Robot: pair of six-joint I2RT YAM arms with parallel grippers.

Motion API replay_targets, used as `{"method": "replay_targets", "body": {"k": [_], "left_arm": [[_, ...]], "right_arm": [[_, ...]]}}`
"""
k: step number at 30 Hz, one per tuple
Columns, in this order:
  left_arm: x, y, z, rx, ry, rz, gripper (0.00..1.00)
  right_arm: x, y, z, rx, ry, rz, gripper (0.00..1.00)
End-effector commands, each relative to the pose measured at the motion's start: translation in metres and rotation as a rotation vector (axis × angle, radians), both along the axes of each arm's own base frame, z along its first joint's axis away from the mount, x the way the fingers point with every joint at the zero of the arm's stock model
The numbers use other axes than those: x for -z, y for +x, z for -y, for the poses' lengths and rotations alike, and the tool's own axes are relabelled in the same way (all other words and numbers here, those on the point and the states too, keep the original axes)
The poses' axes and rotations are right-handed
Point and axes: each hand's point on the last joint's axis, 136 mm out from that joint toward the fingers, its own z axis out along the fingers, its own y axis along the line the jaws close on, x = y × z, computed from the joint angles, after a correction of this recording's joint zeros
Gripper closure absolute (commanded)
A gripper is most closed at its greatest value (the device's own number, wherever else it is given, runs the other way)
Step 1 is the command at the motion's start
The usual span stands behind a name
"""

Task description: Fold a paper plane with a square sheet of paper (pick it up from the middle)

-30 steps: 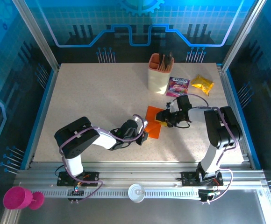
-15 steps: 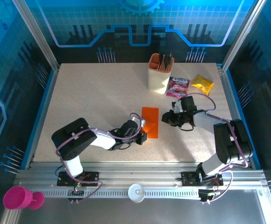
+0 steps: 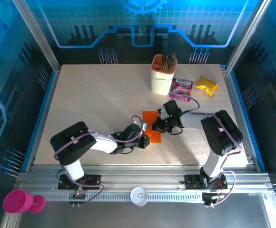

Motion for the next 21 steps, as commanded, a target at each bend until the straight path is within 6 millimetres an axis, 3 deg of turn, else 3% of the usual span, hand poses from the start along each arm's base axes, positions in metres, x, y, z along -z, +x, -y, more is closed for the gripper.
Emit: {"method": "replay_targets", "body": {"k": [1, 4, 7, 9, 15, 21], "left_arm": [[-0.008, -0.005, -0.013, -0.001, 0.021, -0.04, 0.93], [-0.034, 0.008, -0.018, -0.03, -0.017, -0.012, 0.74], [-0.052, 0.021, -0.024, -0.042, -0.039, 0.017, 0.69], [-0.057, 0.029, -0.026, -0.043, -0.042, 0.022, 0.73], [-0.058, 0.044, -0.018, 0.007, -0.053, 0.041, 0.97], [-0.044, 0.05, -0.008, 0.035, -0.052, 0.021, 1.0]], "right_arm": [[0.015, 0.0, 0.007, 0.013, -0.04, -0.023, 1.0], [0.023, -0.004, 0.012, 0.016, -0.047, -0.037, 1.0], [0.026, -0.007, 0.014, 0.016, -0.048, -0.042, 1.0], [0.027, -0.008, 0.014, 0.019, -0.046, -0.044, 1.0], [0.03, -0.01, 0.015, 0.016, -0.05, -0.05, 1.0], [0.03, -0.009, 0.015, 0.02, -0.049, -0.049, 1.0]]}}
